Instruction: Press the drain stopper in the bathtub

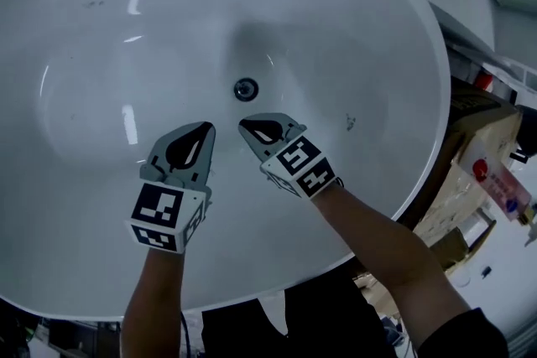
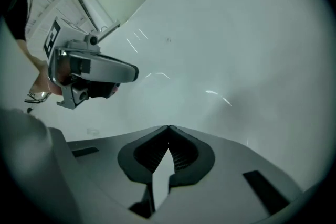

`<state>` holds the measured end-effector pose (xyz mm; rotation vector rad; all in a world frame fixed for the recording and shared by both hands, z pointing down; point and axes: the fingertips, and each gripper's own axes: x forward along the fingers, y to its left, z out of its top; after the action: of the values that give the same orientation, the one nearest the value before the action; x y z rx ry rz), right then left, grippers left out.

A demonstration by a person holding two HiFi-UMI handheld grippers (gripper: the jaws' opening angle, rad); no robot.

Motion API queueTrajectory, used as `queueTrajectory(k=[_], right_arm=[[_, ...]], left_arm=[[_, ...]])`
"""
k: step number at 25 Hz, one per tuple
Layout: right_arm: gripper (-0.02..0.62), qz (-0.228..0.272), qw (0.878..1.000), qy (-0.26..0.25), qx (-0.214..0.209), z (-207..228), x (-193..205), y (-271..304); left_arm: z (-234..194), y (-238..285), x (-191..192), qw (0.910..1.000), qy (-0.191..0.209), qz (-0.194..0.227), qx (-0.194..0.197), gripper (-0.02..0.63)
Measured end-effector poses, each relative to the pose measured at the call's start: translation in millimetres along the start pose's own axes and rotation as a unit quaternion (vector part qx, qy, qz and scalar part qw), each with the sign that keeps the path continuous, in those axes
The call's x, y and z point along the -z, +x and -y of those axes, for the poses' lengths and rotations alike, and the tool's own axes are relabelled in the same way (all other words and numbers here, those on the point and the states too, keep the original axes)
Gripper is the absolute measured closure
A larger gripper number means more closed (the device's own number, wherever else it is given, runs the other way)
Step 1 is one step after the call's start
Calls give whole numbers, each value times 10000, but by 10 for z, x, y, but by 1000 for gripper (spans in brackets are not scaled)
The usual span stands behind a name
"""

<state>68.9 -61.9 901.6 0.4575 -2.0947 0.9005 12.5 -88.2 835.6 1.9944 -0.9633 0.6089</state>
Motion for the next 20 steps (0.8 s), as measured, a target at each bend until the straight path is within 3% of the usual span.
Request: queueTrajectory(k=[7,13,18,20], right_arm=[[581,-417,9983,78,394,467,434,496],[581,-908,9924,-428,705,846,649,937],[581,-1061,9892,-65,1009,1118,836,1145],[581,-1198,9871,-164,1054,1138,903,1187]], left_arm=[[-260,362,458,9995,-214,-173,-172,595],[-512,632,794,9982,-401,-399,-208,595],[-584,841,935,9980,-322,-520,-142,595],[-599,898,949,9980,-267,-563,-86,595]])
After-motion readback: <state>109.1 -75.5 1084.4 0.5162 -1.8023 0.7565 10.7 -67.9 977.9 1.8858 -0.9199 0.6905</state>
